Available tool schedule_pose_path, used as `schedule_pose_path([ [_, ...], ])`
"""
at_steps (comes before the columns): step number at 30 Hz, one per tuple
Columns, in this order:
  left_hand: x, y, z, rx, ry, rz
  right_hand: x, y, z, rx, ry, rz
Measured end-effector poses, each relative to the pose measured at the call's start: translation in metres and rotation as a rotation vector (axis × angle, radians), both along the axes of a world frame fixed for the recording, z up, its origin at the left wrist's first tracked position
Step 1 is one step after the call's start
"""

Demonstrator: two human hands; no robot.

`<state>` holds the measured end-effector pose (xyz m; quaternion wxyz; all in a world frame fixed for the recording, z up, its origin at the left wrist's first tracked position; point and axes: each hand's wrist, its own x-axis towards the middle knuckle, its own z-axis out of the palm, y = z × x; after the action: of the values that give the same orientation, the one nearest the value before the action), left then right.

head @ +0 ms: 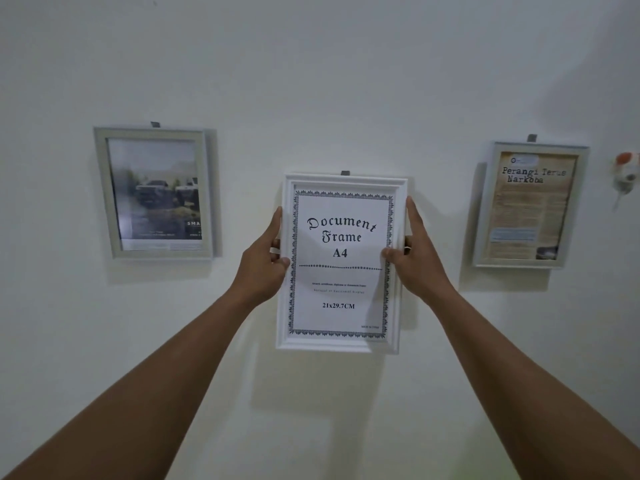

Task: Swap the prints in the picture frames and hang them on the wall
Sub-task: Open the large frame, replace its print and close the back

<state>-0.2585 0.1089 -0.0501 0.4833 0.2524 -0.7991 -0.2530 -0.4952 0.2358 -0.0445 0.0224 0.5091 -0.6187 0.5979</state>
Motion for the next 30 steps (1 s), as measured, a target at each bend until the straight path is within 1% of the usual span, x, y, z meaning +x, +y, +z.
schedule_pose_path([
  [10, -0.013, -0.004, -0.018, -0.07, 0.023, 0.097, -0.015, -0.014, -0.014, -0.036, 0.115, -0.095],
  [19, -0.019, -0.015, -0.026, -0.147, 0.047, 0.201, -0.017, -0.018, -0.016, -0.004, 0.199, -0.201],
  [25, -0.02, -0.017, -0.026, -0.186, 0.046, 0.246, -0.014, -0.016, -0.016, 0.017, 0.221, -0.216],
  [30, -0.023, -0.018, -0.026, -0.174, 0.065, 0.241, -0.014, -0.016, -0.016, 0.01, 0.232, -0.217],
])
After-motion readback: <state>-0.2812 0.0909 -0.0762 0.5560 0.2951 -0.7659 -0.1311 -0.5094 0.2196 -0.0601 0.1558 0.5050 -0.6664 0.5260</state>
